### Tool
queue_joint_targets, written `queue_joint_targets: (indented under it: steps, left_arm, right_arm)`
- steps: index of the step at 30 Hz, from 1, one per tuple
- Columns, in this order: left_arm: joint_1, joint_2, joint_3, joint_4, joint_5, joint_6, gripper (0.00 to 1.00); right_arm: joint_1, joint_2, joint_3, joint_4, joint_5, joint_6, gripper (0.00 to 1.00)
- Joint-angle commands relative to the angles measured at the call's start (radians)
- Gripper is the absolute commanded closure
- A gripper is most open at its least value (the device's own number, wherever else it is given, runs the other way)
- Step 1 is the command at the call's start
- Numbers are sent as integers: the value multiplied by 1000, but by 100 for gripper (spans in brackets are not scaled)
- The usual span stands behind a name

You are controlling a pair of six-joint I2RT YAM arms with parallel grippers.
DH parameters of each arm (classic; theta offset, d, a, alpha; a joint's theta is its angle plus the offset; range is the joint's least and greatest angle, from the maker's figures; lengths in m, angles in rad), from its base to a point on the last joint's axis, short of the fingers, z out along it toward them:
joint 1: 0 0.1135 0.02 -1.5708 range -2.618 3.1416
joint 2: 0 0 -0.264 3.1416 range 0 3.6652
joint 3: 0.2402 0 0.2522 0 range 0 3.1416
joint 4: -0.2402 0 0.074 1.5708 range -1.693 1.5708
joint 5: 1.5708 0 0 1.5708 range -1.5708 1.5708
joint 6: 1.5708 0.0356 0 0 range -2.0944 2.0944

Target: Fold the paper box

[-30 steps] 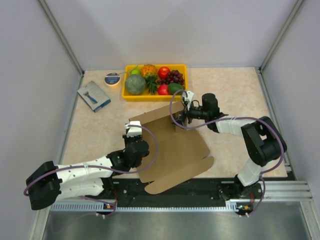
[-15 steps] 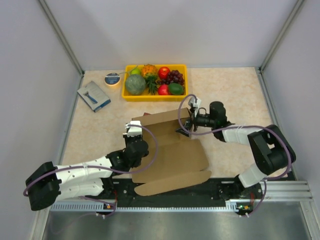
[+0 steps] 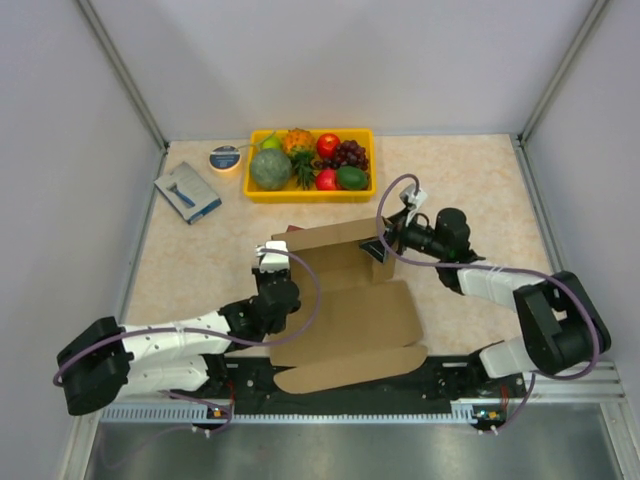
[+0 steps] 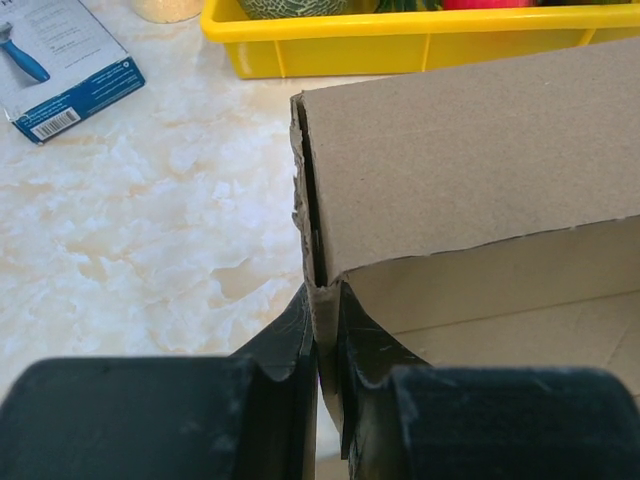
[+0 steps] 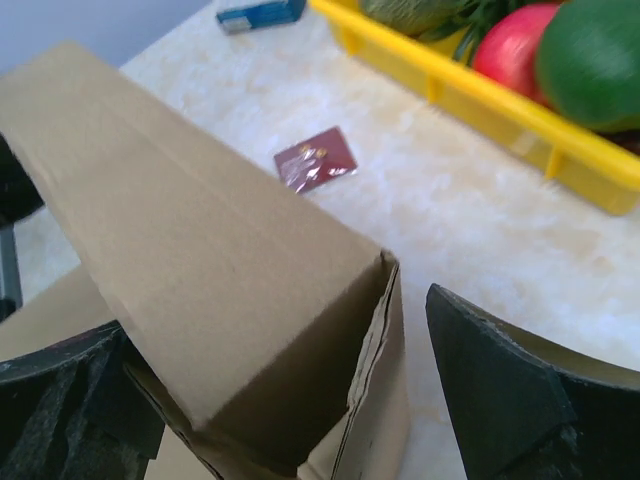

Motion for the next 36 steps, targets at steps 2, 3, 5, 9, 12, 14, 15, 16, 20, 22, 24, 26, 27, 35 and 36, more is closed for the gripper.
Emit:
queue_joint_targets:
  steps: [2, 3, 5, 9, 12, 14, 15, 16, 20, 22, 24, 26, 27, 35, 36]
  left_arm:
    - [-4, 108, 44, 106, -118, -13, 100]
    - [-4, 144, 56, 107, -159, -17, 100]
    - [2, 177, 79, 111, -184, -27, 100]
    - [36, 211, 75, 172, -141, -17, 100]
    - [65, 191, 50, 229, -110, 22, 100]
    - [82, 176, 30, 265, -78, 66, 100]
    - [86, 165, 29, 268, -71, 72, 100]
    - [94, 162, 29, 268, -64, 77, 100]
    - [102, 140, 23, 266, -34, 94, 100]
    - [103, 137, 19, 272, -29, 100, 100]
    - [103, 134, 19, 269, -24, 101, 100]
    - [103, 126, 21, 263, -17, 100, 100]
    - [103, 123, 19, 265, -9, 100, 100]
    - [103, 139, 19, 265, 9, 91, 100]
    - [103, 140, 21, 263, 11, 89, 100]
  right_arm:
    - [11, -103, 76, -93, 168, -11, 1]
    - [11, -124, 70, -117, 189, -28, 1]
    - [8, -177, 48, -150, 220, -85, 1]
    - [-52, -222, -10, -89, 58, -53, 1]
    - [-68, -223, -21, -85, -36, -67, 1]
    - [-81, -223, -28, -25, -79, -38, 1]
    - [-112, -219, -66, 36, -97, -4, 1]
    - [-130, -211, -85, 99, -134, 28, 1]
    - [-177, -185, -82, 49, -120, -31, 1]
    - [-175, -156, -44, -6, -108, -50, 6]
    - [-170, -119, -30, -2, -99, -61, 9]
    - [-143, -92, -25, 0, -73, -94, 16]
    - [-128, -87, -19, -18, -55, -123, 17]
    - [-22, 46, 48, 65, 54, -159, 39]
    - [-14, 53, 59, 49, 56, -168, 44]
